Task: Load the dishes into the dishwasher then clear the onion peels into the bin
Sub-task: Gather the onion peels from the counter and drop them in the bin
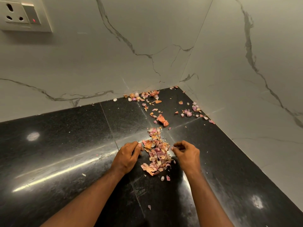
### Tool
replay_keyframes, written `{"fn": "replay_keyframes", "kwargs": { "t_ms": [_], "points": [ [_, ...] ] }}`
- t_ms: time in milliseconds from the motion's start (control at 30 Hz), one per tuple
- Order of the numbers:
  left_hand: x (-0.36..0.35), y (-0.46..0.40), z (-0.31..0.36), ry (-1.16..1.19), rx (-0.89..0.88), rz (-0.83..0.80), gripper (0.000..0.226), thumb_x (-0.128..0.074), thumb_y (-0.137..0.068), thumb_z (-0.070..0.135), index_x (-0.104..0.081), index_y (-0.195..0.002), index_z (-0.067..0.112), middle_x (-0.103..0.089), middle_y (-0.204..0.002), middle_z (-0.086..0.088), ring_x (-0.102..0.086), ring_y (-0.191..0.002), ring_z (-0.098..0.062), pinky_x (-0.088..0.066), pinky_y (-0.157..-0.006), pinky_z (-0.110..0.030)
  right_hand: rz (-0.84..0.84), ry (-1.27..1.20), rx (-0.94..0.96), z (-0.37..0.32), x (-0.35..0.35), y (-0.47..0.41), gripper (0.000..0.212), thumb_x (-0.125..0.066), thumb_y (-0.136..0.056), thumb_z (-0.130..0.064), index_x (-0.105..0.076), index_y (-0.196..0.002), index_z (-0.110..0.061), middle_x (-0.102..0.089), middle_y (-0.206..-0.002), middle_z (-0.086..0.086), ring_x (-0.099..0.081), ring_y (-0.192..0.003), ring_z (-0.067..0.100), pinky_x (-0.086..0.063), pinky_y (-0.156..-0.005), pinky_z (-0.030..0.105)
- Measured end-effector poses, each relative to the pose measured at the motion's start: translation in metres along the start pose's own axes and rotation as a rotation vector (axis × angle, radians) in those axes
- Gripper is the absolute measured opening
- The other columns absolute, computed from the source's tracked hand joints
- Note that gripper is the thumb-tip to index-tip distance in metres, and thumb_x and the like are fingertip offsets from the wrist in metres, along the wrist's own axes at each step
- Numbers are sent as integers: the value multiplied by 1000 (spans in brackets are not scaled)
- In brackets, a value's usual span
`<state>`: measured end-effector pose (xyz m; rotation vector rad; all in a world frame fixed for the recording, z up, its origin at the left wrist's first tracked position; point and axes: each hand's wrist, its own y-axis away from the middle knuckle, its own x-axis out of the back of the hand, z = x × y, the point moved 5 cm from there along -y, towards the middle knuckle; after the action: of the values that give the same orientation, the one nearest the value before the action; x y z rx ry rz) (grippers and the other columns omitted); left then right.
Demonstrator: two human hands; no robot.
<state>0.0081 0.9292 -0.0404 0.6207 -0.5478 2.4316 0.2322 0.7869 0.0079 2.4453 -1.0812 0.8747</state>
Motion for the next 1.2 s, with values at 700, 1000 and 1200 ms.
{"fn": "replay_keyframes", "kwargs": {
  "t_ms": [700, 1000, 1200],
  "points": [
    [-67, -194, 13, -428, 83, -268, 70, -51, -101, 54, -33, -158, 17, -17, -169, -19, -21, -155, -39, -26, -125, -52, 127, 151, 254, 49, -26, -8, 11, -52, -107, -29, -61, -108, -24, -54, -108, -8, -43, -108, 11, -40, -91, 25],
    [-85, -138, 15, -120, -41, -509, 49, -37, -107, 52, -60, -143, 29, -59, -149, 0, -51, -140, -18, -41, -117, -48, 128, 170, 240, 45, -31, -10, 10, -52, -107, -30, -61, -107, -26, -51, -109, -12, -42, -105, 9, -41, -87, 23],
    [-57, -102, 31, 298, -32, -346, 33, -46, -111, 27, -72, -127, 15, -74, -124, 3, -72, -113, -14, -60, -95, -38, 136, 162, 240, 46, -30, -11, 12, -50, -109, -32, -61, -114, -27, -51, -113, -14, -42, -109, 7, -37, -88, 19]
  ]
}}
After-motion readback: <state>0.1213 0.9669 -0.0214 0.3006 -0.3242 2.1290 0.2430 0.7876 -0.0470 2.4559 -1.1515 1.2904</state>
